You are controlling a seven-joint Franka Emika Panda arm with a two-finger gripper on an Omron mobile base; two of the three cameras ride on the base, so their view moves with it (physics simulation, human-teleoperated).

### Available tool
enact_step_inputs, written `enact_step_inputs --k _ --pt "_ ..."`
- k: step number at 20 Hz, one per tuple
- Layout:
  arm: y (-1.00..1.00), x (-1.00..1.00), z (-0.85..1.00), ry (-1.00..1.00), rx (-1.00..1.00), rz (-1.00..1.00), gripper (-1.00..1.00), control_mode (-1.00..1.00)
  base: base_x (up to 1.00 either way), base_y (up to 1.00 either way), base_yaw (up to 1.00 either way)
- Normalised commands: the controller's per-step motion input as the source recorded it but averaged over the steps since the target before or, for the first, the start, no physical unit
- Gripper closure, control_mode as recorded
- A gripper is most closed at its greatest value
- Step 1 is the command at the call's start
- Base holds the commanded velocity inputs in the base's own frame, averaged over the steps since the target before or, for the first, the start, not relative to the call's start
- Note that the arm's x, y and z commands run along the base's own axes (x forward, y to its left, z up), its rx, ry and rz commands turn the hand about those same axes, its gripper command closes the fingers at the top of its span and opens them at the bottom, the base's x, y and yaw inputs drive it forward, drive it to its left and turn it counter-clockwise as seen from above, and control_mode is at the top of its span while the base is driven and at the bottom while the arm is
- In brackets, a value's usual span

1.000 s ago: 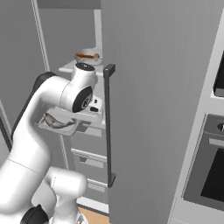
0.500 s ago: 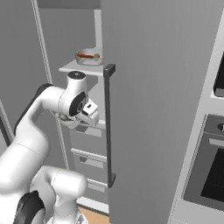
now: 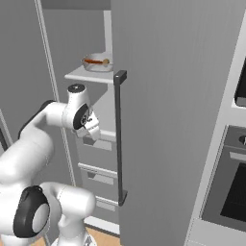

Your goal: Take the meat container that has the fish and place it on the second highest rack of the freezer. Then take the vegetable container that has the sweet potato and carrot and place it on the highest rack of the freezer.

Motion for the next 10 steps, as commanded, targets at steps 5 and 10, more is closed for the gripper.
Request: enact_step_inputs --k 5,10 --pt "0.15 0.59 0.0 0.0 0.0 -0.14 1.0 -1.0 0.0 0.0 0.0" --pt "0.13 0.52 -0.03 0.0 0.01 -0.08 1.0 -1.0 0.0 0.0 0.0"
